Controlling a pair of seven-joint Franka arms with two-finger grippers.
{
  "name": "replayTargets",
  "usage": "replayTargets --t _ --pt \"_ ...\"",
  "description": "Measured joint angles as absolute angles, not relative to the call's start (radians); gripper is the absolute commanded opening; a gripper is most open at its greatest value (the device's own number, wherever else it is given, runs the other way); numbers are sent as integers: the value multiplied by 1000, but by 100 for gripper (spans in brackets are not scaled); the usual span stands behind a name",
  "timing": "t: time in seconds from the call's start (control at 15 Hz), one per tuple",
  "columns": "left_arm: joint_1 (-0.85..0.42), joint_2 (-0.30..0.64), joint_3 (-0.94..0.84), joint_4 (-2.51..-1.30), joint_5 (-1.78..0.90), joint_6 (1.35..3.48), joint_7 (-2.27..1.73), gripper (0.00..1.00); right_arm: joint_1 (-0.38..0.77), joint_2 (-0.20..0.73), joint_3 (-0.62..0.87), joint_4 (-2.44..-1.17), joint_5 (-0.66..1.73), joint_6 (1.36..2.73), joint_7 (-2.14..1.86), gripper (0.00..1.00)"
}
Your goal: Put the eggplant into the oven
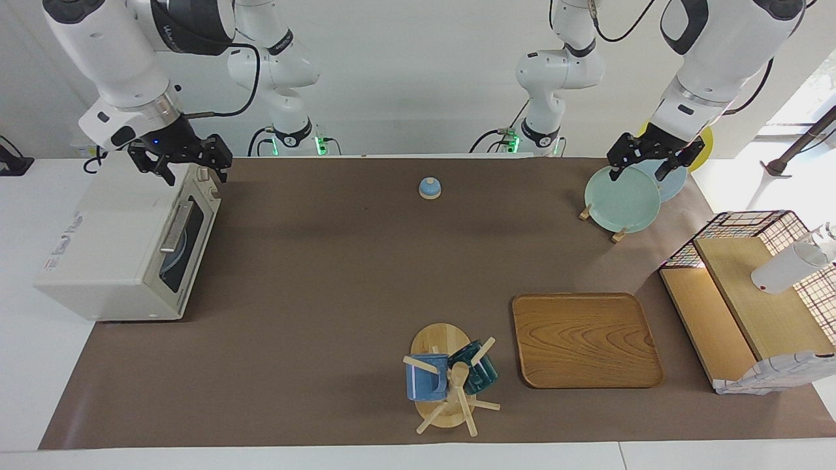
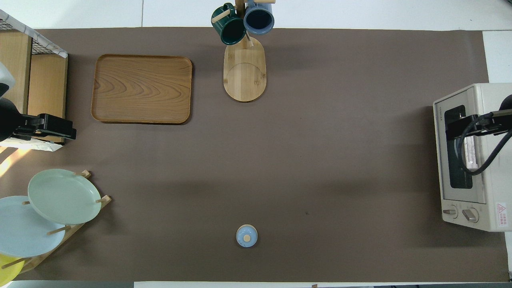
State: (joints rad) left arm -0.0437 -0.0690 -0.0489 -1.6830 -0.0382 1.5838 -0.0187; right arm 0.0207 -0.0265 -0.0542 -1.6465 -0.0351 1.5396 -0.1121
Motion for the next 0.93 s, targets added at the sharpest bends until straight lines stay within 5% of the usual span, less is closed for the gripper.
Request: replayTargets --t 0.93 --pt "-44 -69 -49 -1683 -38 1584 -19 100 19 -28 -75 -1645 -35 1608 -24 100"
